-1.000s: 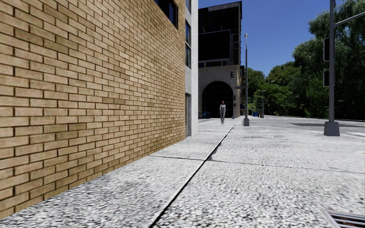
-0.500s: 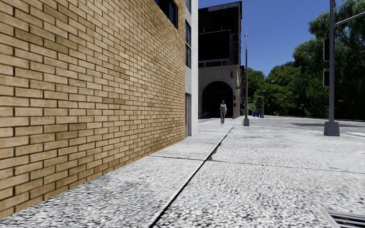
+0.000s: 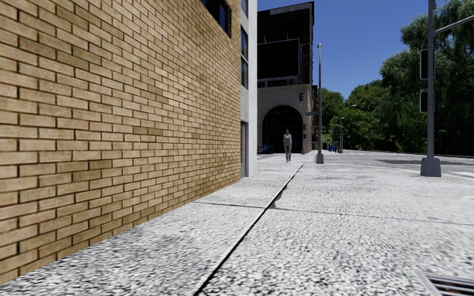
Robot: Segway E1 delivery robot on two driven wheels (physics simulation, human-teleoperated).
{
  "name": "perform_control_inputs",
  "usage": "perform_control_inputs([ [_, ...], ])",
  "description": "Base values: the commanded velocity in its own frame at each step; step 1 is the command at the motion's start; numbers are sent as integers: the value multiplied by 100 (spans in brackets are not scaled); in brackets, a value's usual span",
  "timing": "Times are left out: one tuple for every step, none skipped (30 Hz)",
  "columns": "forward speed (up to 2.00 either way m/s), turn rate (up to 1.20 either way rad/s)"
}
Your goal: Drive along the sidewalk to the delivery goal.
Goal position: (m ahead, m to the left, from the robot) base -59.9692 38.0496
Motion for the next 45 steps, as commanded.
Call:
perform_control_inputs([
  [0,18],
  [0,33],
  [0,50],
  [0,50],
  [0,70],
  [0,82],
  [0,84],
  [0,88],
  [0,88],
  [0,93],
  [0,95],
  [0,96],
  [0,96],
  [0,96],
  [0,96],
  [0,96],
  [0,96],
  [0,96],
  [0,96],
  [0,96],
  [0,96],
  [0,96],
  [0,96],
  [0,96],
  [0,96],
  [0,96],
  [0,96],
  [0,96],
  [0,96],
  [0,96],
  [0,96],
  [0,96],
  [0,96],
  [0,96],
  [0,96],
  [0,96],
  [0,96],
  [0,96],
  [0,96],
  [0,96],
  [0,97],
  [0,97],
  [0,98],
  [0,98],
  [0,99],
])
